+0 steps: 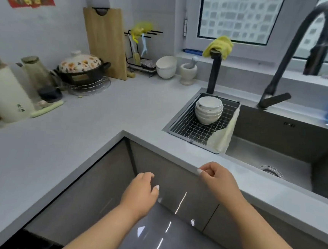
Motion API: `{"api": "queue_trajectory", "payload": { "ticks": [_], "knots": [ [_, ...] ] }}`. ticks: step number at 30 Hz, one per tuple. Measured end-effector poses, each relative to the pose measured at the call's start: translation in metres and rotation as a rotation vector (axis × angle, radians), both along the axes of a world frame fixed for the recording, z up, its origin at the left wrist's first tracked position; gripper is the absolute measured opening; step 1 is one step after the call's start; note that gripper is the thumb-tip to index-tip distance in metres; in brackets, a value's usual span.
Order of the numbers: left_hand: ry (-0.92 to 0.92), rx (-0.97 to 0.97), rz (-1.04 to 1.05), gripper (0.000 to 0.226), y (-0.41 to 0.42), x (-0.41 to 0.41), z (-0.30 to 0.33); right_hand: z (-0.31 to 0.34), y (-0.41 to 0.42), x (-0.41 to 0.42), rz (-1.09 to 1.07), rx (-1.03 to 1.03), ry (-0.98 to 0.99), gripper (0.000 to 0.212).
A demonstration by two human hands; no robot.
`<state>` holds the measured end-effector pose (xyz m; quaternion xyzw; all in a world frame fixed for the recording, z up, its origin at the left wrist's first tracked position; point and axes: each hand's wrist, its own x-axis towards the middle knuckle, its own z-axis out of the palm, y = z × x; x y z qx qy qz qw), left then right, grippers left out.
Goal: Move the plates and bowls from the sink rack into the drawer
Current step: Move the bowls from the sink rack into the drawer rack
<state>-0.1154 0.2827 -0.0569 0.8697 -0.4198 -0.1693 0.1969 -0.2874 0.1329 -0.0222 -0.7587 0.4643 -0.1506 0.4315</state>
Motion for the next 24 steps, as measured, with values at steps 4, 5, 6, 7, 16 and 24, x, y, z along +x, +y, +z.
{"api": "queue_trajectory", "payload": {
  "ticks": [4,5,6,7,16,24],
  "knots": [
    [-0.035,-0.023,-0.031,0.048,-0.041,0.01,-0.003,-0.002,-0.023,-0.008,-0.068,-0.005,0.027,0.01],
    [-0.048,-0.034,-0.04,0.049,-0.053,0.013,-0.005,-0.002,-0.031,-0.009,-0.086,-0.012,0.035,0.01],
    [-0.062,-0.043,-0.051,0.049,-0.064,0.017,-0.006,-0.002,-0.038,-0.009,-0.103,-0.014,0.038,0.01],
    [-0.076,-0.047,-0.066,0.05,-0.076,0.022,-0.007,-0.002,-0.046,-0.008,-0.122,-0.009,0.033,0.01],
    [-0.177,0.135,-0.232,0.069,-0.176,0.08,-0.022,-0.011,-0.126,0.046,-0.225,0.028,0.032,0.01],
    [-0.312,0.197,-0.366,0.079,-0.231,0.115,-0.045,-0.025,-0.214,0.109,-0.246,-0.02,0.152,0.017]
  ]
}}
